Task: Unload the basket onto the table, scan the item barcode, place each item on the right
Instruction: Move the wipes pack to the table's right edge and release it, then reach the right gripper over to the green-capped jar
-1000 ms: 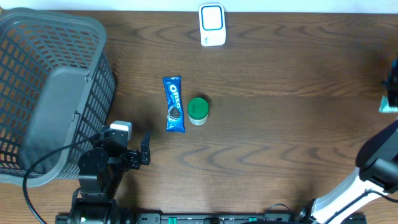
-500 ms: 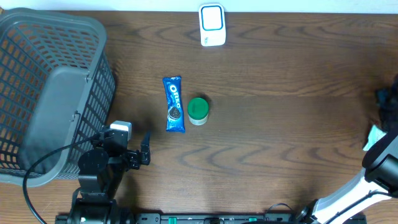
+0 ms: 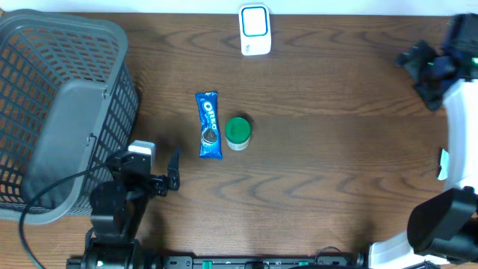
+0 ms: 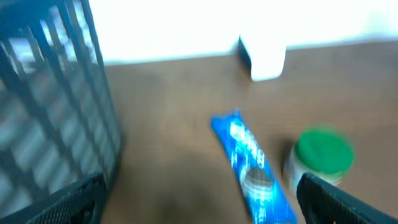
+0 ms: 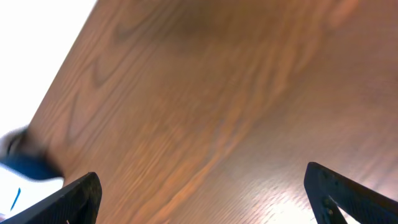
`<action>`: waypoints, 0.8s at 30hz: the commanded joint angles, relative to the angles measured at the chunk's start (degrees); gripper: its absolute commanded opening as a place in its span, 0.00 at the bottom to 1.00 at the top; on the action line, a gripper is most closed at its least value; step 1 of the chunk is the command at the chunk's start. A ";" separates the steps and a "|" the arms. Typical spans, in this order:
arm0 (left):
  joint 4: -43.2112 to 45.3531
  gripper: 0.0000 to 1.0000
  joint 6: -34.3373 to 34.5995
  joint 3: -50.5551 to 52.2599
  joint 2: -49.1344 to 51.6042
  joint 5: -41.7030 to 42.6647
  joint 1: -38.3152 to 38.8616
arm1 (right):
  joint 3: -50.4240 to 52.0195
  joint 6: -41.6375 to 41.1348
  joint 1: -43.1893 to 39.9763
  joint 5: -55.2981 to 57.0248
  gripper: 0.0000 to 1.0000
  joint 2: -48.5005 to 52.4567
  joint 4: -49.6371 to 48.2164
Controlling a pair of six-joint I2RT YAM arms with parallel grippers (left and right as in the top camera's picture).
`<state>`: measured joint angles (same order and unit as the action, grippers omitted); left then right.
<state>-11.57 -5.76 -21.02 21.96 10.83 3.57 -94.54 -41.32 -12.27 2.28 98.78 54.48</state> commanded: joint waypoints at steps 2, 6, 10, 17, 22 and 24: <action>10.08 0.98 0.85 -0.39 -0.37 4.83 0.04 | -0.66 1.14 7.06 5.62 0.99 -0.57 0.20; 11.58 0.98 0.85 -0.48 -0.35 8.11 0.02 | -0.48 1.11 9.60 6.01 0.99 -0.52 0.85; 9.01 0.98 0.92 -0.48 -0.35 3.98 -0.04 | -0.48 1.11 11.19 5.88 0.99 -0.52 2.27; 10.86 0.98 3.04 -0.48 -0.35 -18.34 -0.04 | -0.22 1.16 11.89 7.32 0.99 -0.52 6.95; 11.02 0.98 3.04 -0.48 -0.35 -28.52 -0.04 | -0.15 1.16 11.89 7.28 0.99 -0.52 8.59; 11.06 0.98 3.04 -0.48 -0.35 -31.63 -0.04 | -0.15 1.33 11.91 7.28 0.99 -0.52 8.87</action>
<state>-1.04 -3.18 -21.02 21.96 -9.56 3.81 -94.54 -40.93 -1.08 8.32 98.72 63.09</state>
